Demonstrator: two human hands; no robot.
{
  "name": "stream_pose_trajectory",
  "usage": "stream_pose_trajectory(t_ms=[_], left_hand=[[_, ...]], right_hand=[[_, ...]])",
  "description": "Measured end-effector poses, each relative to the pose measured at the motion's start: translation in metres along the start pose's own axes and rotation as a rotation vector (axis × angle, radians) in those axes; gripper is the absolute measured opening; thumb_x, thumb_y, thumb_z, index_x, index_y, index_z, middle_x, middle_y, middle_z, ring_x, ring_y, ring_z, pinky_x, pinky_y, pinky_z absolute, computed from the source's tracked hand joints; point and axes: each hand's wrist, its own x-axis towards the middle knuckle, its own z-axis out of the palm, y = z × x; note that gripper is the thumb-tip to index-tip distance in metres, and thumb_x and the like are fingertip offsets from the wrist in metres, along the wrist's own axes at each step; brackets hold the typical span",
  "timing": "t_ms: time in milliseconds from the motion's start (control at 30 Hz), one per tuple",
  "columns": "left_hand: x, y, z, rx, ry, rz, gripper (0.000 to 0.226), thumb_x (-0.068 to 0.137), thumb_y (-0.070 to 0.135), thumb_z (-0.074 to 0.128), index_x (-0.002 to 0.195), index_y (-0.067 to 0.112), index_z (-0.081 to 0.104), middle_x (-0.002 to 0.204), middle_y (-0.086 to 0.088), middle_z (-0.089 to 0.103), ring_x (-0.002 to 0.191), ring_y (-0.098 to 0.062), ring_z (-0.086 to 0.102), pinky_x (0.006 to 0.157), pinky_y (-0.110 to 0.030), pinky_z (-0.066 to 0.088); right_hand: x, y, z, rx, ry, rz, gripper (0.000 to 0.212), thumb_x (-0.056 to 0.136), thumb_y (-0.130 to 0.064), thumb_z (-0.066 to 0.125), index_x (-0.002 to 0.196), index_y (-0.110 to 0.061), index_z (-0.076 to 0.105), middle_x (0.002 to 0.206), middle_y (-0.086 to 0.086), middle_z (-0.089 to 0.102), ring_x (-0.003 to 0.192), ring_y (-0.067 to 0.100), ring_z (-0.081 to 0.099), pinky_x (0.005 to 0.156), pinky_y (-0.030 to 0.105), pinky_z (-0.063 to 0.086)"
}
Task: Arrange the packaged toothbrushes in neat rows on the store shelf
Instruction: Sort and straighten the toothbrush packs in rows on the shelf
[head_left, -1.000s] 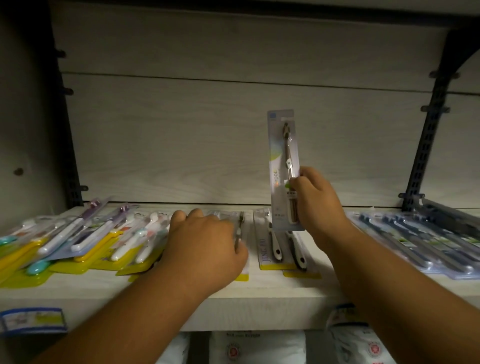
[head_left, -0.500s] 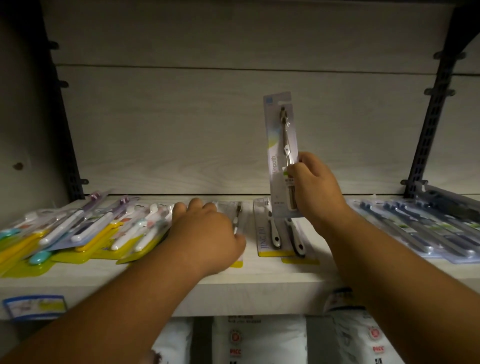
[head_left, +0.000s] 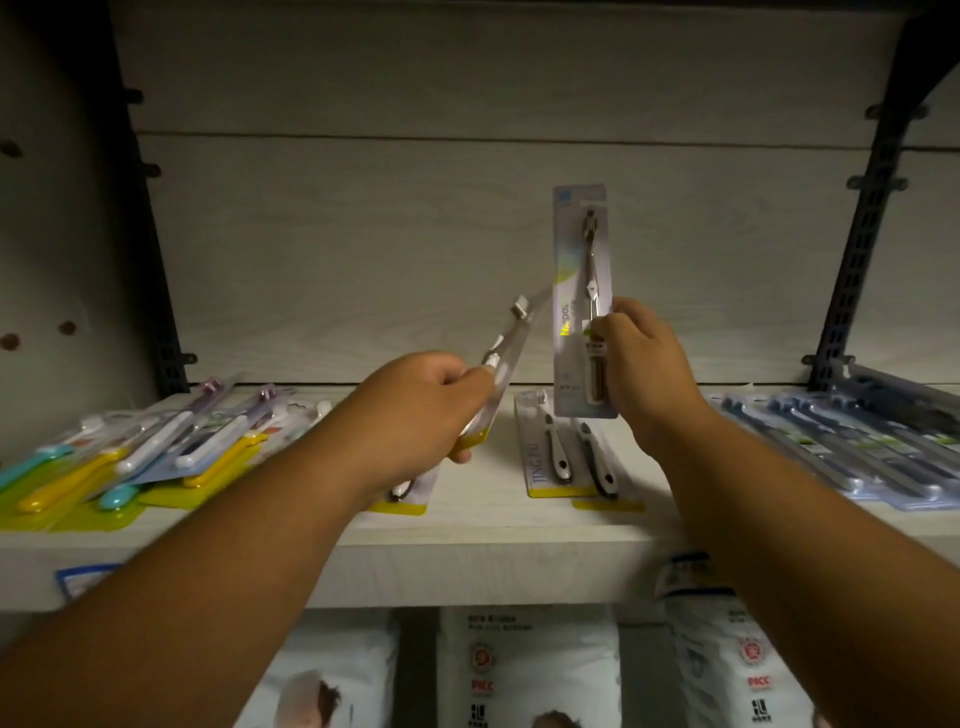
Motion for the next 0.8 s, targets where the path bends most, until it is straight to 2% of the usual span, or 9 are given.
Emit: stream_pose_trajectory(t_ms=[33, 133, 267, 367, 467, 500, 567, 667, 800], left_hand=[[-0.001, -0.004, 0.001, -0.080, 0.015, -0.011, 0.037, 0.090, 0.048, 0.056, 0.077, 0.014, 0.057, 0.063, -0.016, 0.059, 0.053, -0.033, 0.054, 0.056, -0.033, 0.039], [-0.004, -0.014, 0.002, -0.129, 0.114, 0.030, 0.031, 0.089, 0.040, 0.063, 0.070, 0.021, 0.048, 0.055, 0.004, 0.041, 0.050, -0.015, 0.036, 0.051, -0.027, 0.031], [-0.008, -0.014, -0.005, -0.338, 0.157, 0.092, 0.021, 0.091, 0.039, 0.066, 0.083, 0.021, 0.057, 0.066, 0.012, 0.053, 0.057, -0.008, 0.043, 0.056, -0.027, 0.037], [-0.013, -0.008, -0.006, -0.414, 0.181, 0.152, 0.023, 0.093, 0.039, 0.065, 0.088, 0.017, 0.060, 0.070, 0.011, 0.054, 0.056, 0.000, 0.045, 0.056, -0.020, 0.040], [-0.017, 0.000, -0.002, -0.445, 0.138, 0.154, 0.026, 0.093, 0.045, 0.062, 0.091, 0.019, 0.064, 0.071, 0.008, 0.056, 0.055, 0.001, 0.046, 0.058, -0.019, 0.043], [-0.017, 0.002, 0.002, -0.456, 0.114, 0.145, 0.027, 0.093, 0.047, 0.062, 0.092, 0.021, 0.065, 0.071, 0.008, 0.057, 0.058, -0.002, 0.048, 0.061, -0.023, 0.044], [-0.015, 0.008, 0.013, -0.491, 0.096, 0.142, 0.026, 0.093, 0.048, 0.061, 0.091, 0.023, 0.066, 0.073, 0.007, 0.060, 0.063, -0.007, 0.051, 0.065, -0.029, 0.047], [-0.012, 0.026, 0.037, -0.520, 0.102, 0.142, 0.027, 0.095, 0.044, 0.061, 0.086, 0.019, 0.064, 0.065, 0.009, 0.057, 0.057, -0.006, 0.048, 0.063, -0.030, 0.046], [0.011, 0.071, 0.074, -0.501, 0.131, 0.142, 0.023, 0.095, 0.033, 0.056, 0.076, 0.021, 0.060, 0.058, 0.009, 0.052, 0.054, -0.012, 0.045, 0.057, -0.028, 0.039]], right_hand=[[-0.001, -0.001, 0.001, 0.026, 0.002, -0.002, 0.020, 0.102, -0.014, 0.039, 0.085, -0.016, 0.049, 0.083, 0.003, 0.052, 0.074, 0.018, 0.053, 0.045, 0.023, 0.052], [-0.003, -0.001, -0.001, 0.074, 0.030, 0.022, 0.023, 0.104, -0.014, 0.039, 0.086, -0.021, 0.052, 0.082, 0.001, 0.054, 0.073, 0.017, 0.052, 0.058, 0.029, 0.049], [-0.011, 0.007, -0.032, 0.018, 0.096, 0.045, 0.019, 0.107, -0.021, 0.039, 0.116, -0.023, 0.055, 0.108, 0.004, 0.059, 0.093, 0.022, 0.059, 0.070, 0.034, 0.052], [-0.023, 0.004, -0.081, -0.087, 0.345, 0.056, 0.030, 0.106, -0.018, 0.041, 0.133, -0.018, 0.052, 0.127, 0.011, 0.056, 0.110, 0.030, 0.060, 0.086, 0.044, 0.056], [-0.030, -0.001, -0.132, -0.508, 0.671, 0.069, 0.028, 0.101, -0.001, 0.044, 0.126, 0.006, 0.055, 0.113, 0.021, 0.060, 0.114, 0.042, 0.056, 0.085, 0.029, 0.054], [-0.031, -0.001, -0.145, -0.538, 0.701, 0.104, 0.028, 0.099, 0.000, 0.049, 0.125, 0.008, 0.055, 0.115, 0.025, 0.059, 0.115, 0.043, 0.056, 0.089, 0.032, 0.053], [-0.030, -0.002, -0.165, -0.579, 0.670, 0.131, 0.035, 0.098, -0.008, 0.057, 0.131, 0.003, 0.052, 0.129, 0.027, 0.055, 0.106, 0.030, 0.059, 0.086, 0.032, 0.052], [-0.033, -0.003, -0.181, -0.377, 0.555, 0.133, 0.045, 0.101, -0.030, 0.048, 0.140, -0.008, 0.051, 0.138, 0.021, 0.054, 0.082, 0.009, 0.053, 0.064, 0.019, 0.041], [-0.031, 0.001, -0.191, -0.273, 0.307, 0.293, 0.043, 0.102, -0.024, 0.053, 0.144, -0.021, 0.044, 0.116, 0.013, 0.055, 0.085, 0.021, 0.059, 0.065, 0.033, 0.052]])
